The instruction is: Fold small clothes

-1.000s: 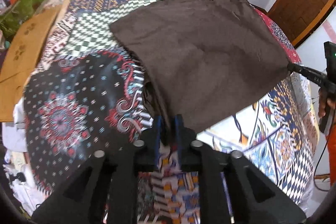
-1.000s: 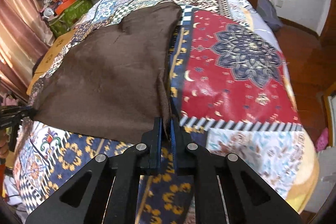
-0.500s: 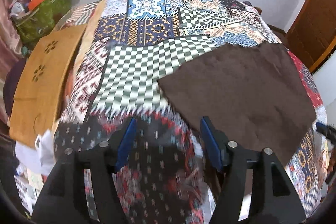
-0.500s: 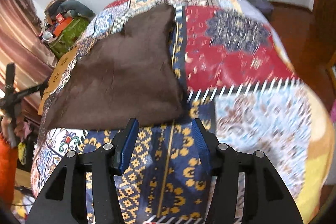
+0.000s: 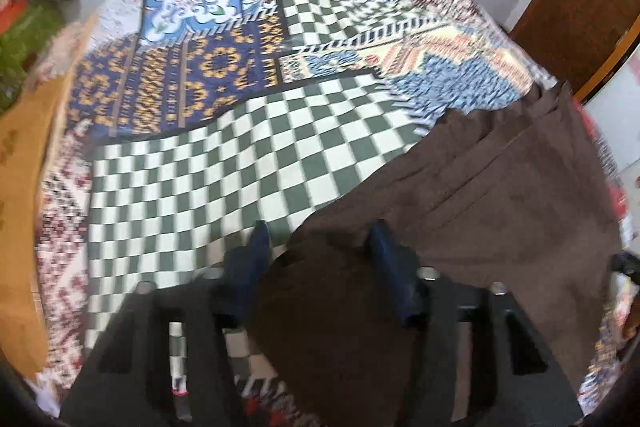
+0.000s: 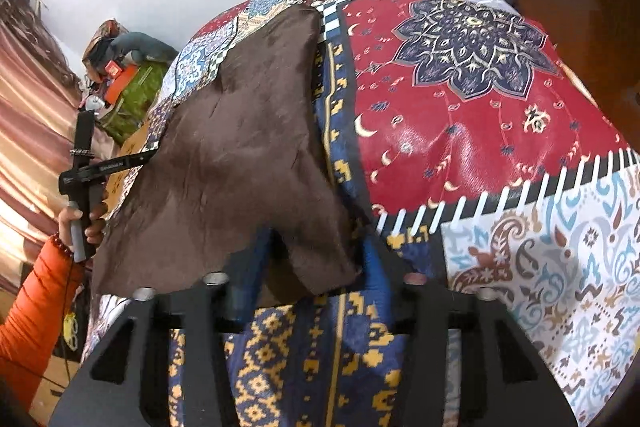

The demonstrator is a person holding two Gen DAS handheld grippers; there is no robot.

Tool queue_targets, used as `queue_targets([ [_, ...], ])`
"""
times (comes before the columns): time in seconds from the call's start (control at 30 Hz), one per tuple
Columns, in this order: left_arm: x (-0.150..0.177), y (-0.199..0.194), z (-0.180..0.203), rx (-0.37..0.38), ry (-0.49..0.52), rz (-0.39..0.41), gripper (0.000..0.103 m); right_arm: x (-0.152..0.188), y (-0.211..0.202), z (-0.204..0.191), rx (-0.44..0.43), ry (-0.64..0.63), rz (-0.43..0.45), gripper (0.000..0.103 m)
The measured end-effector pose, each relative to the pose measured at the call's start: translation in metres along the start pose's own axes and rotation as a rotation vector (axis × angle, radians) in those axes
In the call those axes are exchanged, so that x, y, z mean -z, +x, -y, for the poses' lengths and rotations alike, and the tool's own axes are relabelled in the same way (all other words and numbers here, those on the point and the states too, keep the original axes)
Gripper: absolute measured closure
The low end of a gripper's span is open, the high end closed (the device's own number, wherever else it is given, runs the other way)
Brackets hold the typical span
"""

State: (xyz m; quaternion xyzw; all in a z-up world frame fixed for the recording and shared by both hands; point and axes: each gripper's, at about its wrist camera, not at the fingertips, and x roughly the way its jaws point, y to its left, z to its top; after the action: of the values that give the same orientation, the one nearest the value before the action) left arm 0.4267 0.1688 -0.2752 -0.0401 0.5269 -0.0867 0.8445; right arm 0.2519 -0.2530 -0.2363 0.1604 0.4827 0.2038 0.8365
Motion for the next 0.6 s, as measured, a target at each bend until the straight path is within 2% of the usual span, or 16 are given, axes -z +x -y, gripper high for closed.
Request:
queue_targets([
  [0.07, 0.0, 0.0, 0.0, 0.033, -0.004, -0.009, 0.083, 0.001, -0.001, 0.001, -0.012, 0.001, -0.003, 0.079],
  [0.1, 0.0, -0.001, 0.001, 0.042, 0.001, -0.01, 0.087, 0.001, -0.002, 0.001, -0.015, -0.003, -0.002, 0.086],
  [0.2, 0.004, -0.004, 0.005, 0.016, 0.024, -0.014, 0.089, 0.003, -0.003, -0.007, 0.002, -0.051, -0.005, 0.09],
  [0.3, 0.013, -0.009, 0.005, -0.019, 0.005, -0.037, 0.09, -0.005, -0.004, -0.014, 0.03, -0.107, 0.004, 0.091],
  [0.5, 0.046, -0.033, 0.004, -0.073, -0.057, -0.072, 0.091, -0.038, 0.002, -0.014, 0.043, -0.17, -0.037, 0.092],
  [0.6, 0.07, -0.05, 0.017, -0.084, -0.039, -0.075, 0.092, -0.057, 0.009, -0.017, 0.066, -0.214, -0.057, 0.092],
])
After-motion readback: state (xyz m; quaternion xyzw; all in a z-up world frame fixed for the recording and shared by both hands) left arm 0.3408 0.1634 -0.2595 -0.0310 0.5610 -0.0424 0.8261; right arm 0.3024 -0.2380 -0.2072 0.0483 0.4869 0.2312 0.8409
